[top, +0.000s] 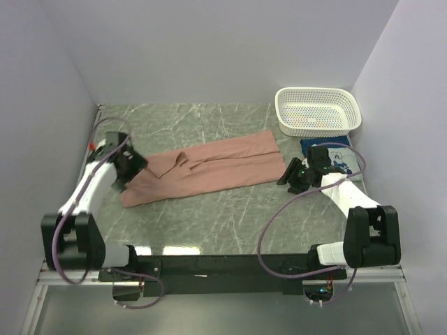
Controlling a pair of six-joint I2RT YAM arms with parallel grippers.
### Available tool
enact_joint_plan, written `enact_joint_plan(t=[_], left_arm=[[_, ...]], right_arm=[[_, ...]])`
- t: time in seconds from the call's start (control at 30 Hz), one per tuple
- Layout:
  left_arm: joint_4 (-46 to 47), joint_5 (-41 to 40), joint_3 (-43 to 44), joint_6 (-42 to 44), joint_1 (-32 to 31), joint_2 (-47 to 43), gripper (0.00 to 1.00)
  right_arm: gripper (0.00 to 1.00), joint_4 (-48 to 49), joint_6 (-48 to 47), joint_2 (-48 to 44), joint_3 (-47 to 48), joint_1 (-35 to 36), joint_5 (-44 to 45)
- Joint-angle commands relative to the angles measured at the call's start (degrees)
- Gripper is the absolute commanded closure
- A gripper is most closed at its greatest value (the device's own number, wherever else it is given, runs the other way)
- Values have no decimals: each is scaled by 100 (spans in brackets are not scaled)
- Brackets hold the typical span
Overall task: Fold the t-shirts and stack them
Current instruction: Fold the tshirt
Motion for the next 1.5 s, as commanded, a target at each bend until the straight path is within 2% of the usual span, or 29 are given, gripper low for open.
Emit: enact_joint_plan(t=[0.0,0.13,0.27,0.57,0.9,1.1,1.2,1.23,1.27,1.37,1.4,1.47], left_arm=[[-108,226,-927,-94,642,-982,0],[-82,393,-1622,-41,1283,-1685,1],[76,638,-2132,-59,1636,-1941,1],[621,1000,-2396,-278,1725,-1678,2],[823,561,-2599,-428,1733,-1467,16],[981,429,-2687,-489,1742,-1300,30],[1008,324,-2678,-507,1751,-1125,43],[1025,288,-2669,-498,1760,-1037,51],[1008,166,-2661,-507,1768,-932,64],[964,112,-2573,-498,1821,-756,81],[973,95,-2547,-498,1847,-633,90],[929,94,-2424,-489,1874,-492,99]], right_arm=[[39,835,503,186,-160,-406,-617],[37,1327,863,511,-161,-530,-793],[38,1706,1101,853,-143,-820,-741],[38,2005,1250,1442,-20,-978,-758],[45,2330,1435,1909,-3,-1031,-749],[54,2225,1453,1971,164,-1040,-618],[61,2181,1435,1988,217,-1048,-574],[63,2164,1435,1988,217,-1048,-530],[69,2181,1461,1971,200,-1048,-530],[81,2111,1462,1927,191,-1066,-425],[85,2076,1427,1909,191,-1066,-389],[92,1944,1383,1883,217,-1101,-284]])
